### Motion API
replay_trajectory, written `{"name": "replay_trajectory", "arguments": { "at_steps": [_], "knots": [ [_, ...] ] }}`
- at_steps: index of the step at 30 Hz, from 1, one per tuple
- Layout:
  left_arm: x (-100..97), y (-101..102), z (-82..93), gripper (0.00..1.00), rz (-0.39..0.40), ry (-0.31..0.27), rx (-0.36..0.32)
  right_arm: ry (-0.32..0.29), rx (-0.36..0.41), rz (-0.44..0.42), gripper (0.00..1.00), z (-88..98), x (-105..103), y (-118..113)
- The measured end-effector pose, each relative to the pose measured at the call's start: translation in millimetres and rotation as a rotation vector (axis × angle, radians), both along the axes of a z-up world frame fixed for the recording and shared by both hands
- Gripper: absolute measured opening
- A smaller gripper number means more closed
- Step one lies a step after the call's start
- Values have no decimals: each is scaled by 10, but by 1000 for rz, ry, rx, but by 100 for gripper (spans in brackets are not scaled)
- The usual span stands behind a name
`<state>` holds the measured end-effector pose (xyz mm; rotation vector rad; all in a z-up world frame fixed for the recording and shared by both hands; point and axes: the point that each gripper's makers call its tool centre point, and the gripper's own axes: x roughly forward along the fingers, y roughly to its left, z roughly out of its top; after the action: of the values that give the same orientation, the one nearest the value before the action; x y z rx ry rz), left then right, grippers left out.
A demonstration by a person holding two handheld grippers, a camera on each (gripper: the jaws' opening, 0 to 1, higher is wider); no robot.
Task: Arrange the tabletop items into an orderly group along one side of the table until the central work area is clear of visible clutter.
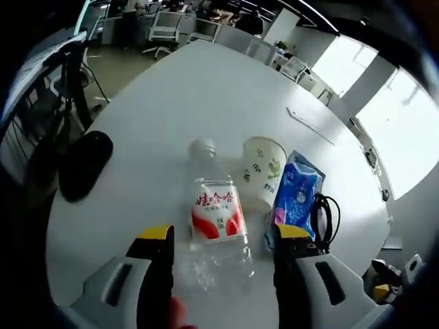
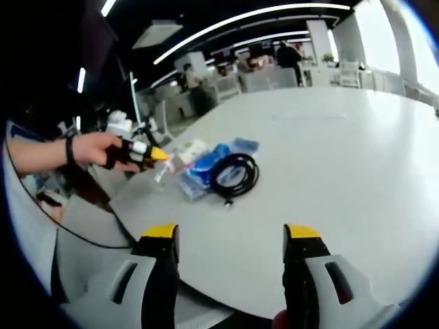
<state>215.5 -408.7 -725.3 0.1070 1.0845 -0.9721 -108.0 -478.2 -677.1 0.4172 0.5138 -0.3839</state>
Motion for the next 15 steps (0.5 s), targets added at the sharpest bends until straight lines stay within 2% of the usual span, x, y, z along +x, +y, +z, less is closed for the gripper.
{"name": "replay_trajectory", "arguments": {
  "at_steps": [5, 9, 13, 15],
  "knots": [
    [-11, -68, -67, 50, -16, 2, 15, -3, 5, -9, 59, -17, -11, -3],
    [-51, -42, -139, 49, -36, 3, 59, -3, 6, -10, 59, -19, -5, 1],
    [-21, -12, -221, 42, -43, -14, 87, -5, 7, -9, 58, -20, 4, 0],
    [-14, -8, -232, 42, -11, 20, 72, -7, 8, -9, 58, -15, 6, 2]
  ]
}}
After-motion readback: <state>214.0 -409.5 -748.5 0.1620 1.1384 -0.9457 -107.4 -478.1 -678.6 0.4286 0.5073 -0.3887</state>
